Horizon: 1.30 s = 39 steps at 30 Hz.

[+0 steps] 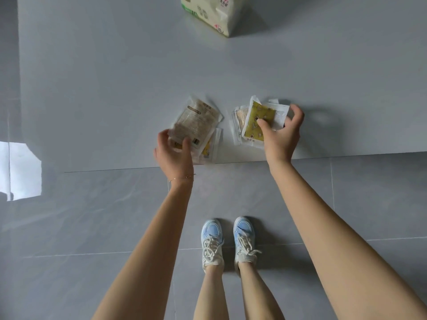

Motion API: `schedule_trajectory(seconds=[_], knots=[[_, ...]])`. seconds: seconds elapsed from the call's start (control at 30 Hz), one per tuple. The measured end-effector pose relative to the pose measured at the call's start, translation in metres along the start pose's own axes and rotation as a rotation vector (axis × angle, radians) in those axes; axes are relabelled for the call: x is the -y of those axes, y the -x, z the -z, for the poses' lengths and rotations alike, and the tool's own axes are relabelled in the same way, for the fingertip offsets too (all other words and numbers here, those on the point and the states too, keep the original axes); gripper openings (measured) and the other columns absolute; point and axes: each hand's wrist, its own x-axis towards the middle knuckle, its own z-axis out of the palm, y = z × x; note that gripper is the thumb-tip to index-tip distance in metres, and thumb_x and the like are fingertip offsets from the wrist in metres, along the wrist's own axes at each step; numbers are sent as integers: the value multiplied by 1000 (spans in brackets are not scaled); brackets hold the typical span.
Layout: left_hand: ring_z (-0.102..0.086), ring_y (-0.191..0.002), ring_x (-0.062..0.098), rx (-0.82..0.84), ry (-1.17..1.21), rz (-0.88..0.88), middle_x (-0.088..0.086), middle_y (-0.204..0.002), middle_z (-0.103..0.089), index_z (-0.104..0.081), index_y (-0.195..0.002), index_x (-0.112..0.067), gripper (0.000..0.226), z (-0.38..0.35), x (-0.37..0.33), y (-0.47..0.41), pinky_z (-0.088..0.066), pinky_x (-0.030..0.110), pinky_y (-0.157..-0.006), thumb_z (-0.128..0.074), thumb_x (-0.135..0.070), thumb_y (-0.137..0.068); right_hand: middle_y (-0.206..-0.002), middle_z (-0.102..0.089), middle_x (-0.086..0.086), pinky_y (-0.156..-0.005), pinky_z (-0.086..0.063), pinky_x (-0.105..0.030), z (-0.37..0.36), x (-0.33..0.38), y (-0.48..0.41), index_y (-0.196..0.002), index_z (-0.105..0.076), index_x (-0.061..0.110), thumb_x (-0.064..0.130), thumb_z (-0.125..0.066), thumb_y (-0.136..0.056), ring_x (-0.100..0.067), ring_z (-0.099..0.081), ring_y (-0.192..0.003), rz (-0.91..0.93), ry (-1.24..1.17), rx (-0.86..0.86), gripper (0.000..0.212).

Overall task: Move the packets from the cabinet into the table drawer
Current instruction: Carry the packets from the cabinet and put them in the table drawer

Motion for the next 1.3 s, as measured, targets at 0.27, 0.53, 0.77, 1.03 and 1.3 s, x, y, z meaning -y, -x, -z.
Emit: schedule_trajectory(seconds=[0.27, 0.53, 0.77, 1.03, 1.3], knots=[[-36, -129, 28, 97, -428, -239, 5, -140, -43, -49, -132, -22, 55, 25, -2, 4, -26, 38, -107, -66, -35, -81, -116, -63, -8, -89, -34, -22, 48, -15, 36, -116, -61, 9, 32, -70, -79, -27, -54, -107, 392, 353, 3, 44], [-48, -117, 31, 239, -711, -594, 8, -129, -52, -54, -127, -19, 53, 47, 32, 73, -38, 44, -98, -52, -52, -85, -138, -52, -9, -105, -32, -42, 84, -78, 89, -134, -51, 12, 52, -57, -85, -32, -39, -133, 282, 915, 566, 63], [-42, -128, 35, 450, -893, -698, 12, -140, -47, -47, -137, -19, 62, 42, 103, 97, -32, 51, -107, -44, -56, -88, -162, -7, -5, -119, -5, -44, 23, -111, 52, -153, -13, 32, 62, -42, -90, -27, 0, -149, 341, 1109, 798, 75], [-38, -135, 36, 454, -925, -716, 11, -145, -43, -43, -141, -24, 62, 39, 104, 90, -23, 56, -113, -41, -58, -89, -149, -28, -17, -109, -22, -49, -4, -117, 44, -152, -12, 31, 68, -40, -87, -35, -25, -137, 482, 1283, 854, 80], [-32, -138, 36, 396, -928, -718, 9, -149, -38, -38, -144, -26, 64, 57, 78, 90, -15, 54, -115, -40, -58, -89, -159, -4, -20, -116, -5, -54, 44, -142, 112, -152, 5, 35, 71, -36, -87, -39, -5, -146, 406, 1365, 1041, 85]])
